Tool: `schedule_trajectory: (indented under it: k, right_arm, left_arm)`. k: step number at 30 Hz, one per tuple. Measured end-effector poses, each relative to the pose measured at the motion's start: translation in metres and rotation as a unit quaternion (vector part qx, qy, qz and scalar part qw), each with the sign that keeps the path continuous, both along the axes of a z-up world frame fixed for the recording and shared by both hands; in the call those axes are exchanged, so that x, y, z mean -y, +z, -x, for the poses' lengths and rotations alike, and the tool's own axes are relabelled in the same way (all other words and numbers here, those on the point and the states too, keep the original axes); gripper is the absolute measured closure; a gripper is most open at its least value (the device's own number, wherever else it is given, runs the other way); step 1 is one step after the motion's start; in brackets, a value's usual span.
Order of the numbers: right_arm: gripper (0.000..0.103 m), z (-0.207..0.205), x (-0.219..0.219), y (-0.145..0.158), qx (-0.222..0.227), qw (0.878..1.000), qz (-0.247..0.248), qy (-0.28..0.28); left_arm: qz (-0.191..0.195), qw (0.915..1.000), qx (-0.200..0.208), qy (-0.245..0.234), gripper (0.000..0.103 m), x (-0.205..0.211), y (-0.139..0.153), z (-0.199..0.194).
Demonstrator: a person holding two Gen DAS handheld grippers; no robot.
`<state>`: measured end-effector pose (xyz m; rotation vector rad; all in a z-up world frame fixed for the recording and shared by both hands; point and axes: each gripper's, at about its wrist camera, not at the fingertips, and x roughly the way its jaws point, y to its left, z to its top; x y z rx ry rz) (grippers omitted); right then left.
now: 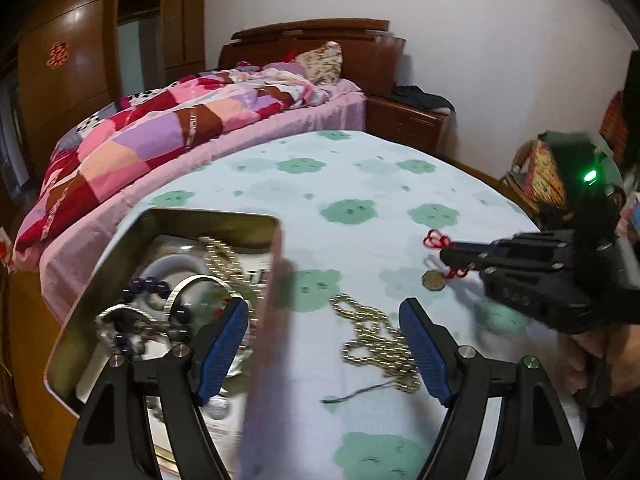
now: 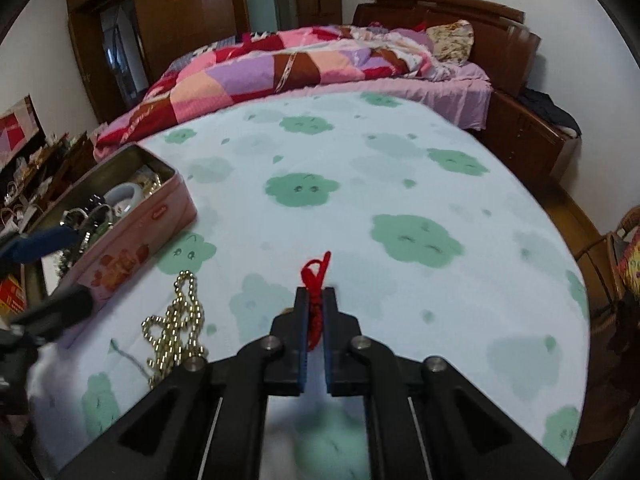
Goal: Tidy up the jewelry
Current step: 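Grasp the red-string coin pendant with the right gripper while the left grasps the gold chain, then carry and release the pendant with the right while the left drops the gold chain into the tin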
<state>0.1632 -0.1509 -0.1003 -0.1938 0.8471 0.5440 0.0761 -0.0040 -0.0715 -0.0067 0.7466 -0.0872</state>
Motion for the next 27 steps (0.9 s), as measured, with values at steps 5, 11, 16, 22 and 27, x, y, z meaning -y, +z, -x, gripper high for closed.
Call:
schedule_trajectory:
  k: [5, 11, 16, 22, 27]
  right_arm:
    - [0.096, 0.016, 0.024, 0.01, 0.009, 1.0, -0.019, -0.011]
    - [0.096, 0.032, 0.037, 0.016, 0.015, 0.999, -0.035, -0.01]
    - [0.096, 0.039, 0.035, 0.02, 0.026, 0.998, -0.048, -0.005]
    - [0.096, 0.044, 0.029, 0.023, 0.036, 0.998, -0.055, 0.004]
    - [0.096, 0.047, 0.022, 0.033, 0.048, 0.997, -0.061, 0.01]
  left_arm:
    - [-0.016, 0.9996, -0.013, -0.021, 0.025, 0.027, -0.009, 0.0]
    - [-0.019, 0.9981, -0.046, -0.036, 0.032, 0.044, -0.028, -0.004]
    - [-0.007, 0.9947, -0.09, -0.049, 0.048, 0.049, -0.045, -0.014]
    - [0.009, 0.9952, -0.075, -0.062, 0.095, 0.045, -0.039, -0.01]
    - [0.026, 0.9971, -0.037, -0.061, 0.095, 0.034, -0.011, 0.001]
